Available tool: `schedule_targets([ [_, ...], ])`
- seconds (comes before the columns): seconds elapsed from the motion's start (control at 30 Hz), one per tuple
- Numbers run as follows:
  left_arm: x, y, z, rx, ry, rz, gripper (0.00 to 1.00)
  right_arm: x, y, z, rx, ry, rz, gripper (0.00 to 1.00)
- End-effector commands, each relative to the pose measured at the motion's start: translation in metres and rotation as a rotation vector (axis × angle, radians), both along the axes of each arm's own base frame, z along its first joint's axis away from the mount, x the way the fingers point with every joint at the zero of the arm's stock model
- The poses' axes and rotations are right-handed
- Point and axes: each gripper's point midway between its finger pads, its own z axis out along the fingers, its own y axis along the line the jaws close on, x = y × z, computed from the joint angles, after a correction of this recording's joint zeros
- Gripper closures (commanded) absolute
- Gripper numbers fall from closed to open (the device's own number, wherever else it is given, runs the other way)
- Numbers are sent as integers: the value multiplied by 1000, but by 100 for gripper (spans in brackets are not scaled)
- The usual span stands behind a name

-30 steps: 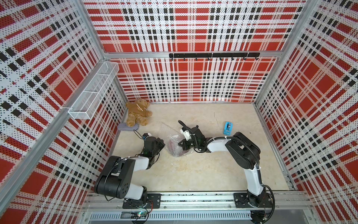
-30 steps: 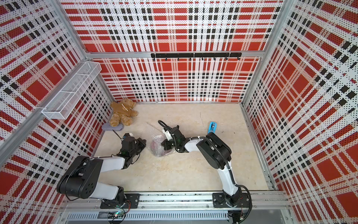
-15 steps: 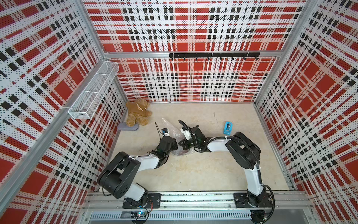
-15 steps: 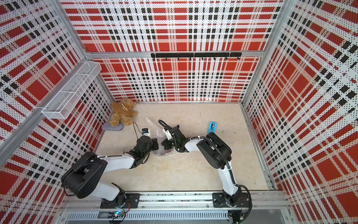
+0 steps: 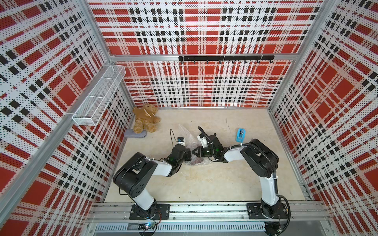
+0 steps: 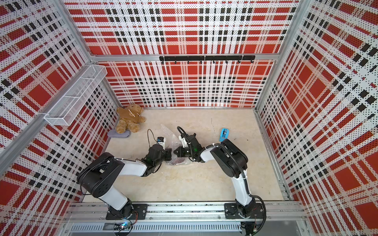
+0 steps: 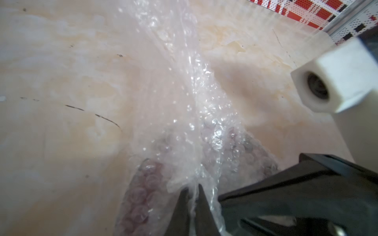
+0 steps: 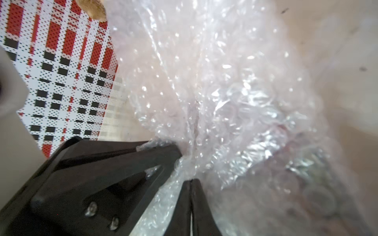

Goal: Wrap dinner plates in bubble wrap
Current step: Wrap the plate in the bubble wrap.

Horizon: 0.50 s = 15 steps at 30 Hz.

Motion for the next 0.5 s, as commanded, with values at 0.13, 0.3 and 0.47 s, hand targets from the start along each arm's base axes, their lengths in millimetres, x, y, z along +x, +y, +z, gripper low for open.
schedule_targets([
  [0.13, -20, -20, -14, 21, 16, -144, 96, 4, 4, 36, 185, 95, -65, 72],
  [0.3, -23, -22, -14, 46, 0, -156, 98, 7, 2, 48, 259, 116, -112, 56],
  [0.47, -27, -26, -18, 59, -6, -182, 97, 7, 5, 42, 313, 170, -126, 44],
])
